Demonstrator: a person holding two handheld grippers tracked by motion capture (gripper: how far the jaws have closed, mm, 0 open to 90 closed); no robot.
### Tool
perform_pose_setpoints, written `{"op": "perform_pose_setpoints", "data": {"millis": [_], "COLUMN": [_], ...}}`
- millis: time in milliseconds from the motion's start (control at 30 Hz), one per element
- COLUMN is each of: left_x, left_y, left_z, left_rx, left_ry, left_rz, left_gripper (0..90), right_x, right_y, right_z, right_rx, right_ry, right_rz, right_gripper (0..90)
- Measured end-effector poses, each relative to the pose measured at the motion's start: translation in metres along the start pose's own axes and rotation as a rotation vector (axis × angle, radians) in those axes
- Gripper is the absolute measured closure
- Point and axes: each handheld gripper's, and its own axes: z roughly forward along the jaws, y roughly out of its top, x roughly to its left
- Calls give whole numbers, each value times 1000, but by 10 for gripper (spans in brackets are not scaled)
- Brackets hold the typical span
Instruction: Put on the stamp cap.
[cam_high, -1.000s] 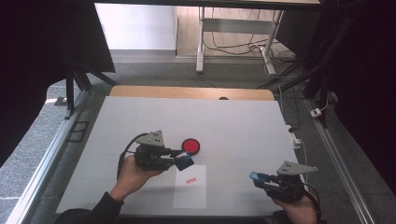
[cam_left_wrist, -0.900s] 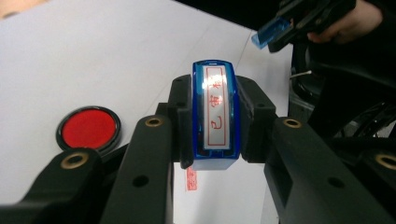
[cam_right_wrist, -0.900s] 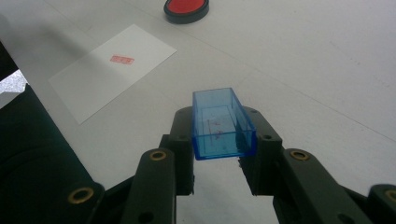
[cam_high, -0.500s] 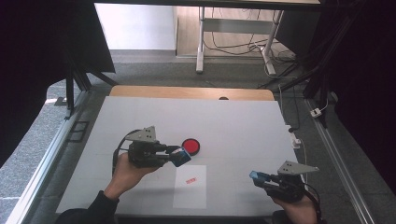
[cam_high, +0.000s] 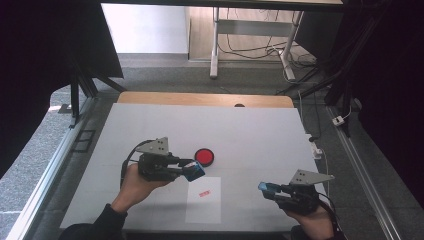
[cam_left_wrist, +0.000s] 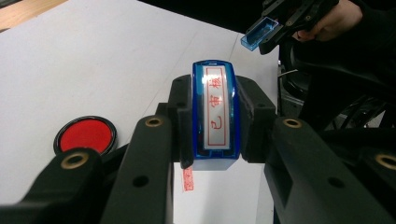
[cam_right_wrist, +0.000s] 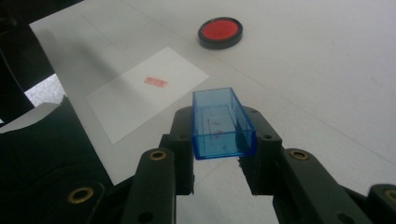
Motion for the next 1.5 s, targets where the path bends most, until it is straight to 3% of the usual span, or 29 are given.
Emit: {"op": "perform_pose_setpoints", "data": {"millis": [433,667,1500], "left_x": [1,0,-2], "left_y": [0,1,1], "left_z": [-1,-2,-5], "left_rx": [-2,-3,-30], "left_ry": [-14,-17,-94], "left_rz": [21,39,92], "left_gripper": [704,704,704], "right_x": [9,18,41], "right_y": [20,29,57], "right_z": [21,37,91], "right_rx": [-4,1,7], "right_ry": [124,171,345], "right_rz": [-28,-72,-185], "right_gripper": [680,680,681]}}
